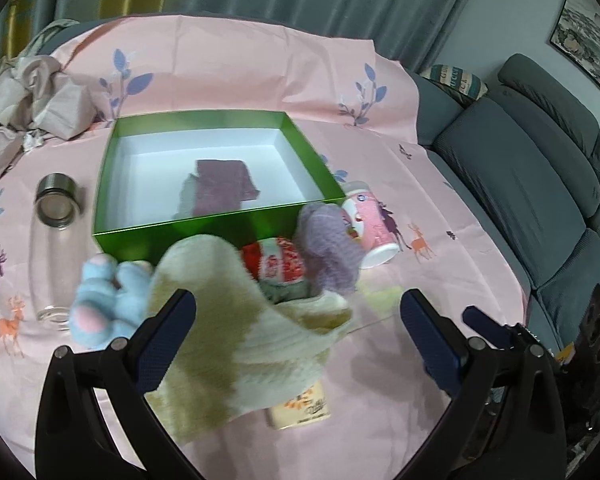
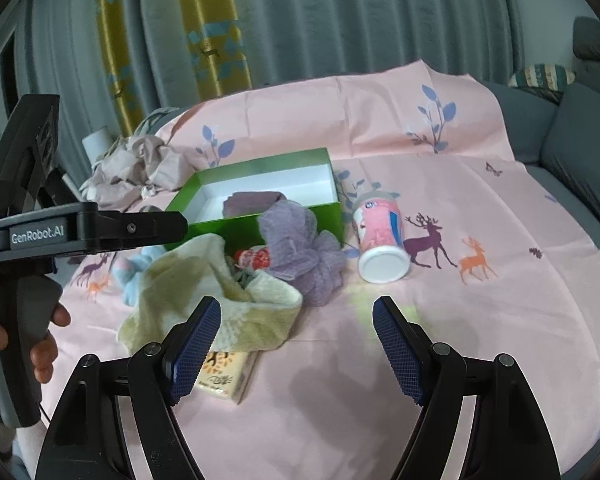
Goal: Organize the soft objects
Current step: 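Move both grippers back to the purple mesh bath puff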
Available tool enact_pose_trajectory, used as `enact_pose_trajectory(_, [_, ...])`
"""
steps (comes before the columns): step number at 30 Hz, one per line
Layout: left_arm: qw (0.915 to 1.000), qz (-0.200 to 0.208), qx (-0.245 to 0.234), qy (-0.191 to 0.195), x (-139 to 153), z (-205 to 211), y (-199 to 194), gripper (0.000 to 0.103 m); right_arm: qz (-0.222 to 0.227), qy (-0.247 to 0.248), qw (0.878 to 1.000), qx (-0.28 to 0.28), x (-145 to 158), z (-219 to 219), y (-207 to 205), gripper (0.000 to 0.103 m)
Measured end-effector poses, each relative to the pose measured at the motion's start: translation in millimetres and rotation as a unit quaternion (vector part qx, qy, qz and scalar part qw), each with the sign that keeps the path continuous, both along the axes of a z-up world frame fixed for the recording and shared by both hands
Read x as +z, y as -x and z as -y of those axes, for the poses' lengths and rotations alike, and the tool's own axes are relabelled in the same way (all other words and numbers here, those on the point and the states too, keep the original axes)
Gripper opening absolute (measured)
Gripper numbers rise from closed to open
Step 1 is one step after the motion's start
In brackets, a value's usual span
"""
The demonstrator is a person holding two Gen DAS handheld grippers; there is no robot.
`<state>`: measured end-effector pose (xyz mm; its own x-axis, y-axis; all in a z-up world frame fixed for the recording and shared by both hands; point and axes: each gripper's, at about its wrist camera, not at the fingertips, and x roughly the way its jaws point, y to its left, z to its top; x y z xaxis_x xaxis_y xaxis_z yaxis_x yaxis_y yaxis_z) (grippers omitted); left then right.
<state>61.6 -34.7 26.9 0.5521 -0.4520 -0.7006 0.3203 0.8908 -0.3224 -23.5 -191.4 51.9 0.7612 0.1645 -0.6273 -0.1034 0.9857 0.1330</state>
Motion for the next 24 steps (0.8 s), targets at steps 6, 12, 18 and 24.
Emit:
enact_pose_trajectory(6, [0.9998, -0.007, -0.016, -0.007, -2.1, 20.0, -6.6, 0.102, -0.008, -0.020, 1.000, -0.004, -10.3, 16.5, -8.7, 0.079])
enact_pose_trajectory(12, [0.9998, -0.009, -0.017, -0.004, -5.0, 26.6, -13.0, 0.102, -0.009, -0.068, 0.998, 0.001, -21.1, 30.6, -25.9, 0.079])
enact_pose_trajectory(18, [0.9996, -0.014, 0.000, -0.023, -10.1, 24.0, -21.8, 0.102, -0.015, -0.102, 0.995, 0.012, -30.1, 34.0, -34.8, 0.079])
enact_pose_trajectory(24, [0.9990, -0.030, -0.007, -0.032, -24.4, 36.6, -28.5, 0.102, -0.032, -0.131, 0.991, 0.010, -43.9, 46.3, -41.0, 0.079])
